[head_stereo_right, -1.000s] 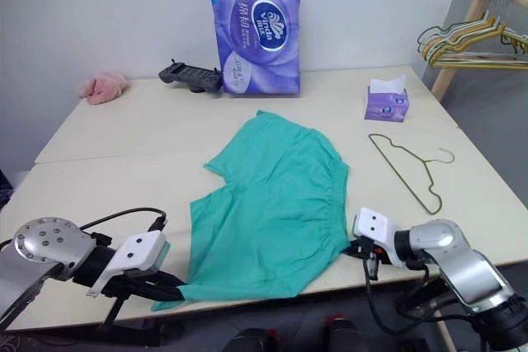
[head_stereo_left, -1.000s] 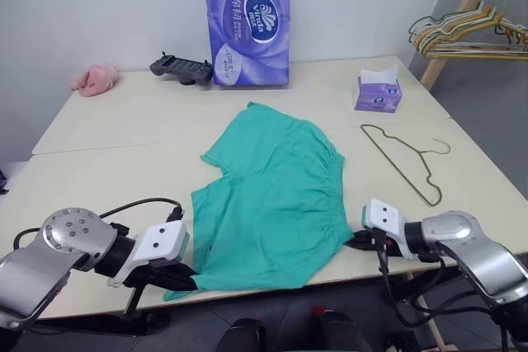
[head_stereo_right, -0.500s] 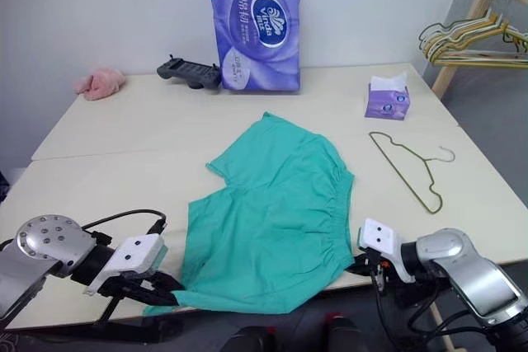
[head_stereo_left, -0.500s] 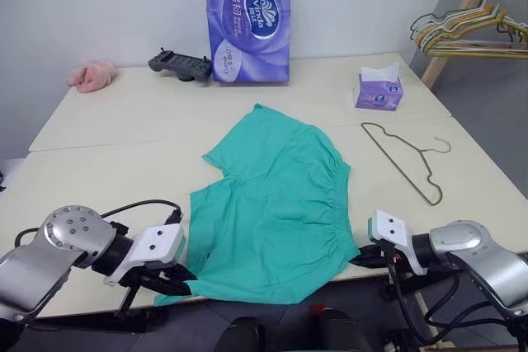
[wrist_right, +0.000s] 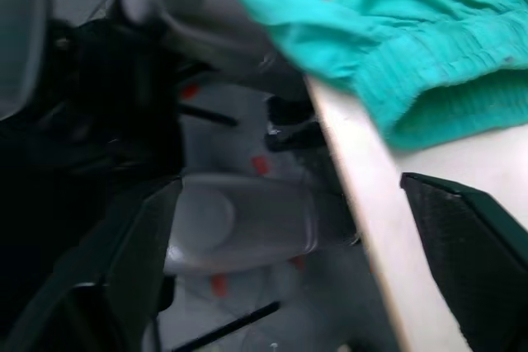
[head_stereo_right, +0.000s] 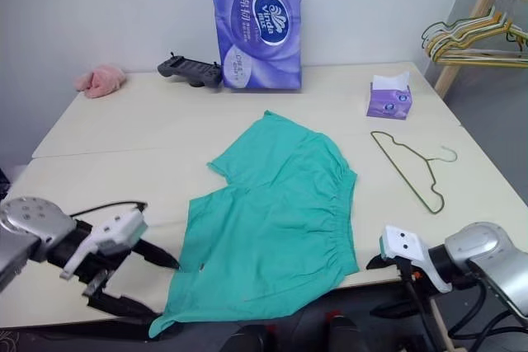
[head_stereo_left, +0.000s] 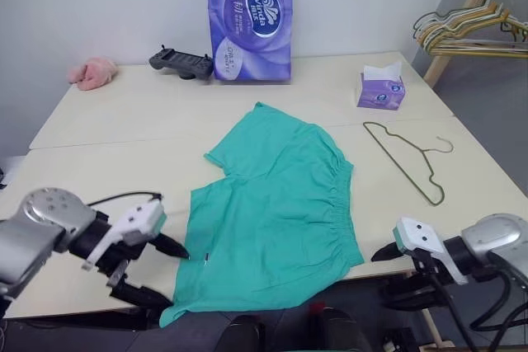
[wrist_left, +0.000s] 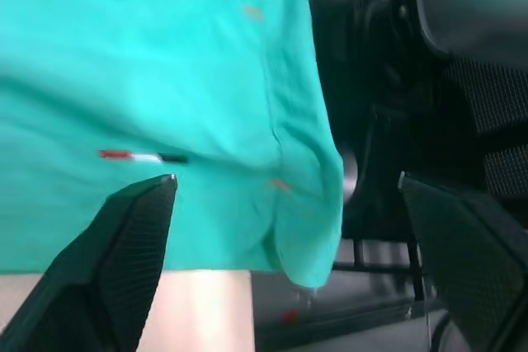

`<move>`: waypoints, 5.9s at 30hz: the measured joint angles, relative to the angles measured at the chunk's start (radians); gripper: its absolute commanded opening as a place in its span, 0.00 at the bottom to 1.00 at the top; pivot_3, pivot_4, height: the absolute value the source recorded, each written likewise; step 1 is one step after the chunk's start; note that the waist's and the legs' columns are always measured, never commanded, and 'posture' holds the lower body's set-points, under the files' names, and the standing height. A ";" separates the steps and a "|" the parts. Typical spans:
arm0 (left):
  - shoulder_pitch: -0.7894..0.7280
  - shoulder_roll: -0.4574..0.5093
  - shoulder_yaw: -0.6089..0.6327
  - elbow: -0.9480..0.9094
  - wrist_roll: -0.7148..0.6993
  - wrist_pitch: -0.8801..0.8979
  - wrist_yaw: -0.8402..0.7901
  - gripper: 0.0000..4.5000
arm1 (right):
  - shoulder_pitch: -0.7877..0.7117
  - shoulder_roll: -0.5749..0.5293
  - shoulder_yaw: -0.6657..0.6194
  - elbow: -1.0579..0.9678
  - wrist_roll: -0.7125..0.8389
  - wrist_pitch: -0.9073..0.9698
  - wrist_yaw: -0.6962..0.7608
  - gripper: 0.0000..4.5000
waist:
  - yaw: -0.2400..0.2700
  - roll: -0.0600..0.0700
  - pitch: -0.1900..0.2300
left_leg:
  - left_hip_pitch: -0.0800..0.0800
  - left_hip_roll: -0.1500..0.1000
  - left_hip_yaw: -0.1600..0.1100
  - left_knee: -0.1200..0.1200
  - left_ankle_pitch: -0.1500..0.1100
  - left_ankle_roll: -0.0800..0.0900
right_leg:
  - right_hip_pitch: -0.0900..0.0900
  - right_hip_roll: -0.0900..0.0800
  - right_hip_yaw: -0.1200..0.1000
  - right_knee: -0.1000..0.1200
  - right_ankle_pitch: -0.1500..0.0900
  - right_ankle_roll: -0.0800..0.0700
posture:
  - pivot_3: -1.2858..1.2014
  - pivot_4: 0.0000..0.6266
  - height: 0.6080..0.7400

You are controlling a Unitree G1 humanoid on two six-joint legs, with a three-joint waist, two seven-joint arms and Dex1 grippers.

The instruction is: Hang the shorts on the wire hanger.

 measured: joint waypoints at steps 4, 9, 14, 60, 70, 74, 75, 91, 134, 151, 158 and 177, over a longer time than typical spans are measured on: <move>-0.230 -0.179 0.003 0.143 0.072 -0.009 0.147 0.99 | -0.179 0.077 -0.035 0.055 0.060 0.090 -0.053 1.00 | -0.002 -0.001 -0.001 | 0.004 0.000 0.000 -0.001 0.000 0.000 | 0.003 0.000 0.001 0.000 0.002 -0.002 | 0.52 0.17 1.00; -0.279 -0.444 0.024 0.137 0.133 -0.031 0.443 0.99 | -0.313 0.286 -0.054 0.134 0.030 0.150 -0.301 1.00 | -0.002 -0.003 -0.001 | 0.000 -0.001 0.000 0.000 0.000 -0.008 | -0.001 -0.003 0.006 0.001 0.004 -0.005 | 0.52 0.17 1.00; -0.247 -0.697 0.036 -0.034 0.105 -0.008 0.683 0.99 | -0.340 0.423 -0.064 0.210 -0.088 0.148 -0.590 1.00 | -0.002 -0.003 -0.001 | -0.017 -0.001 0.001 0.012 -0.002 -0.014 | -0.015 -0.004 0.008 0.004 0.006 -0.002 | 0.50 0.19 1.00; -0.267 -0.850 -0.218 0.043 0.301 -0.296 0.589 0.99 | -0.867 0.368 0.051 1.457 -0.475 -0.126 -0.494 1.00 | -0.053 0.005 0.002 | -0.009 -0.001 0.007 0.012 -0.007 -0.004 | -0.006 -0.002 0.010 0.000 0.008 0.001 | 0.49 0.22 1.00; -0.267 -0.842 -0.218 -0.019 0.301 -0.269 0.589 0.99 | -0.921 0.393 0.018 1.544 -0.477 -0.081 -0.454 1.00 | -0.051 0.005 0.002 | -0.009 -0.001 0.007 0.012 -0.007 -0.005 | -0.006 -0.002 0.010 0.000 0.008 0.001 | 0.50 0.21 1.00; -0.267 -0.841 -0.218 -0.019 0.301 -0.254 0.589 1.00 | -0.924 0.393 0.013 1.563 -0.479 -0.090 -0.448 0.92 | -0.050 0.005 0.001 | -0.009 -0.001 0.007 0.012 -0.006 -0.006 | -0.005 -0.002 0.010 0.000 0.008 0.001 | 0.50 0.20 1.00; -0.267 -0.841 -0.218 -0.019 0.301 -0.252 0.588 1.00 | -0.925 0.393 0.011 1.569 -0.482 -0.095 -0.447 0.86 | -0.049 0.005 0.001 | -0.009 -0.001 0.006 0.012 -0.006 -0.006 | -0.005 -0.002 0.010 0.000 0.008 0.001 | 0.50 0.20 1.00; -0.272 -0.833 -0.218 -0.019 0.301 -0.250 0.588 1.00 | -0.918 0.399 0.025 1.591 -0.545 -0.227 -0.407 0.01 | -0.046 0.005 0.001 | -0.009 -0.001 0.006 0.012 -0.005 -0.007 | -0.005 -0.002 0.010 0.000 0.008 0.001 | 0.50 0.20 1.00; -0.463 -0.806 -0.068 0.132 0.145 0.171 0.661 1.00 | -0.922 0.126 0.294 1.212 -1.242 -1.620 -1.338 0.01 | -0.061 0.008 0.003 | -0.011 -0.001 0.012 0.011 -0.005 -0.008 | -0.011 -0.001 0.013 0.001 0.008 0.001 | 0.48 0.16 1.00; -0.529 -0.808 -0.188 0.195 0.273 0.114 0.655 1.00 | -0.921 0.181 0.213 0.950 -1.083 -1.568 -1.119 0.01 | -0.066 0.008 0.002 | -0.011 -0.001 0.011 0.012 -0.005 -0.008 | -0.011 -0.001 0.013 0.001 0.008 0.001 | 0.47 0.14 1.00; -0.530 -0.823 -0.214 0.221 0.324 0.078 0.658 1.00 | -0.918 0.207 0.195 0.911 -1.059 -1.538 -1.075 0.01 | -0.067 0.008 0.002 | -0.011 -0.001 0.011 0.012 -0.005 -0.008 | -0.011 -0.001 0.013 0.001 0.008 0.001 | 0.46 0.14 1.00; -0.552 -0.837 -0.211 0.245 0.337 0.080 0.669 0.03 | -0.917 0.218 0.176 0.893 -1.055 -1.536 -1.056 0.00 | -0.070 0.008 0.002 | -0.011 -0.001 0.011 0.012 -0.005 -0.008 | -0.011 -0.001 0.013 0.002 0.008 0.001 | 0.47 0.15 1.00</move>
